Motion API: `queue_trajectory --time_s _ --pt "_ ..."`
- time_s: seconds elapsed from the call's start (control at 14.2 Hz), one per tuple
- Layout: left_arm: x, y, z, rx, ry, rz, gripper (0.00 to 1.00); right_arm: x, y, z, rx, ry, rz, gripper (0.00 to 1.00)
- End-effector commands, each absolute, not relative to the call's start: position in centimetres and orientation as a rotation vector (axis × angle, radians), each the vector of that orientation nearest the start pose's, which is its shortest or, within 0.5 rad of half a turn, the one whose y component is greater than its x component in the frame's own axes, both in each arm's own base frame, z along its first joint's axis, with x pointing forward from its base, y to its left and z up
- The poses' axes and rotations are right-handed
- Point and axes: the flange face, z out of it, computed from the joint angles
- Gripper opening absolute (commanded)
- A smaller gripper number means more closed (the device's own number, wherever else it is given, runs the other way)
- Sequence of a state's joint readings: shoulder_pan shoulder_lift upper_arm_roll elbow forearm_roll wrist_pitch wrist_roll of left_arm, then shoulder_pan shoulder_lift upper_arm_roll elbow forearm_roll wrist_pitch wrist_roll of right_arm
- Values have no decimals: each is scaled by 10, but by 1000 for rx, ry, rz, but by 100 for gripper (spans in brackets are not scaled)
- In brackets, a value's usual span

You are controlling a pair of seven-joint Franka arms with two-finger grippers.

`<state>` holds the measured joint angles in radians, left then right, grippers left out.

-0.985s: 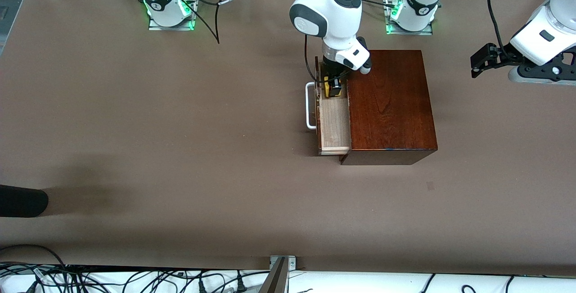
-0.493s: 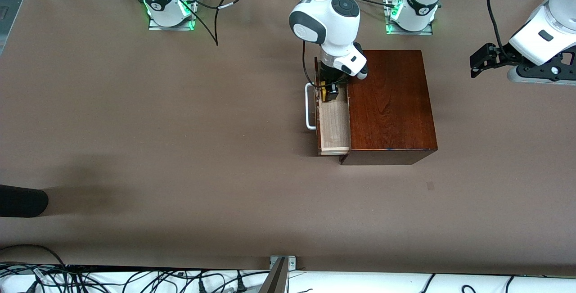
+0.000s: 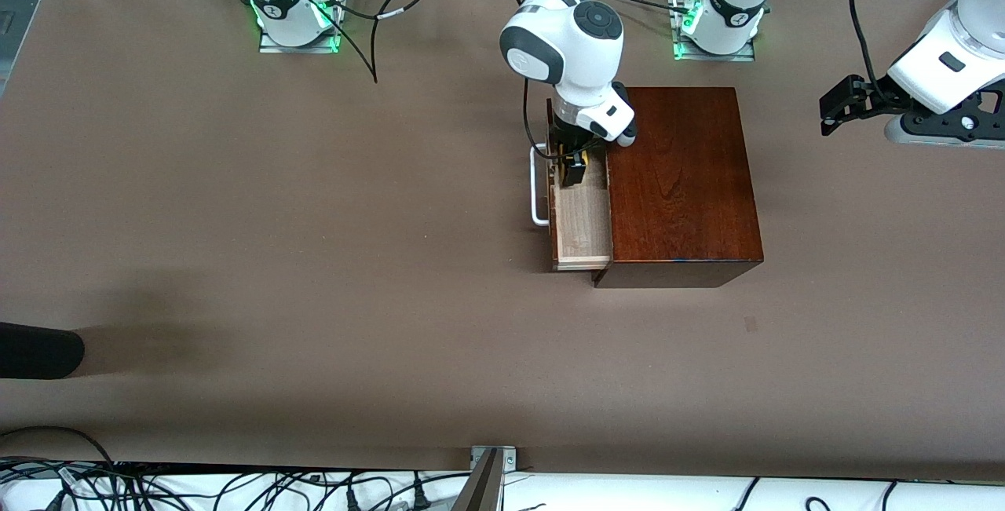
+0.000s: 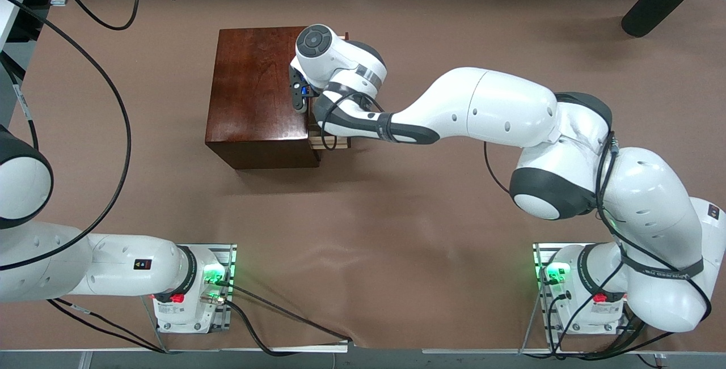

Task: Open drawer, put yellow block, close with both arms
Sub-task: 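Lower the cube into the drawer and open the right gripper, then withdraw the right gripper while the left gripper reaches the drawer front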

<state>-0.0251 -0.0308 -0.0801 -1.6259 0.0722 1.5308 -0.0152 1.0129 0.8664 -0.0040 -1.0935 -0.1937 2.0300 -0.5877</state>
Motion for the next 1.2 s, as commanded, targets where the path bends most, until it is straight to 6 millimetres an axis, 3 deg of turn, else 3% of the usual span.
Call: queue_trajectory --time_s 0.0,0.35,0.42,0.56,0.7,0.84,0.99,1.13 --pt "535 -51 618 -3076 137 87 100 423 649 337 1979 2213 129 100" --pt "535 -52 618 -3077 140 89 100 426 635 446 2018 2181 309 100" --pt "534 -51 620 -3075 142 89 100 440 622 466 2052 2147 348 100" --pt "533 -51 622 -3076 148 108 100 483 577 516 2161 2054 450 100" --pt "525 -67 629 -3068 191 161 100 530 523 539 2396 1954 475 100" --pt "516 -85 630 -3073 244 222 100 563 470 573 2511 1829 539 100" --pt "510 -103 628 -3175 282 295 100 596 421 581 2558 1696 540 100" --pt "503 -129 614 -3203 370 419 100 617 357 589 2718 1558 469 100"
